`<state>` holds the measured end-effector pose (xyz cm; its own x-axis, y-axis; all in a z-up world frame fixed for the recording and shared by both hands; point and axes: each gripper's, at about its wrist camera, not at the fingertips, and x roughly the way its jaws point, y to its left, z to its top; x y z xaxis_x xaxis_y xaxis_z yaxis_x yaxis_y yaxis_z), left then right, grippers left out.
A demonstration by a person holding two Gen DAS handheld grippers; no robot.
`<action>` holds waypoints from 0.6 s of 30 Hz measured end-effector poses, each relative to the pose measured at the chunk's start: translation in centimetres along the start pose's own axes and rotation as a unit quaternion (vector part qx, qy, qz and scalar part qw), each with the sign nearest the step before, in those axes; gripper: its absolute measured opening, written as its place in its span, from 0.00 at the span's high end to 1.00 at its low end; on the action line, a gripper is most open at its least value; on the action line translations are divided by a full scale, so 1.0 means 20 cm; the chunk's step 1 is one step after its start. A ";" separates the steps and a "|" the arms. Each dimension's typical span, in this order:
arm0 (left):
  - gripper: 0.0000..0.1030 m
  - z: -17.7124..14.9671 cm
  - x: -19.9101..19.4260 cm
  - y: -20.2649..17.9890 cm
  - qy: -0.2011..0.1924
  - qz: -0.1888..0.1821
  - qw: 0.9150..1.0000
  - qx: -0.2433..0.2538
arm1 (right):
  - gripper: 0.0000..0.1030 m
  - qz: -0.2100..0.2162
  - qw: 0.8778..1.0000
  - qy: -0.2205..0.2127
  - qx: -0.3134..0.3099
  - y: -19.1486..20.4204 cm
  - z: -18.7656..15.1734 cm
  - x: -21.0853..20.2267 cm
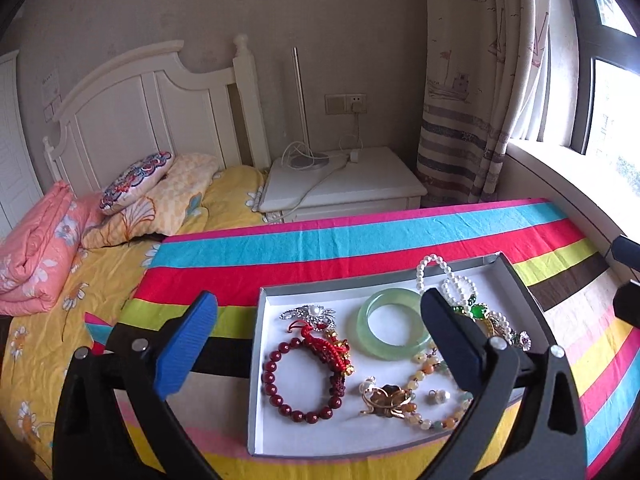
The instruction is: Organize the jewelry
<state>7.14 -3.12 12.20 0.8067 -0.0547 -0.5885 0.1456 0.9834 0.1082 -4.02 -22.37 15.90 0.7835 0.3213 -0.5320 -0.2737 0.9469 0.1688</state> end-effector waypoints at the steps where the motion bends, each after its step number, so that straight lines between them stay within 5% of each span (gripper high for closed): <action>1: 0.02 -0.01 -0.04 0.00 -0.004 0.005 1.000 0.000 | 0.25 -0.010 1.000 -0.004 0.003 -0.01 -0.02 -0.03; 3: 0.02 -0.05 -0.10 -0.01 -0.008 0.024 1.000 -0.004 | 0.17 -0.030 0.999 -0.008 0.008 -0.02 -0.06 -0.08; 10: 0.02 -0.27 -0.27 -0.07 -0.043 0.080 0.996 0.017 | 0.16 -0.114 0.993 -0.019 0.026 0.03 -0.24 -0.16; 18: 0.02 -0.47 -0.20 -0.01 -0.004 0.032 0.999 -0.028 | 0.16 -0.161 0.986 -0.004 0.040 0.10 -0.37 -0.03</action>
<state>-1.58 -1.54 6.97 0.8178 0.0065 -0.5754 0.0621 0.9931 0.0996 -9.20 -20.82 10.33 0.8276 0.0036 -0.5613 0.0342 0.9978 0.0567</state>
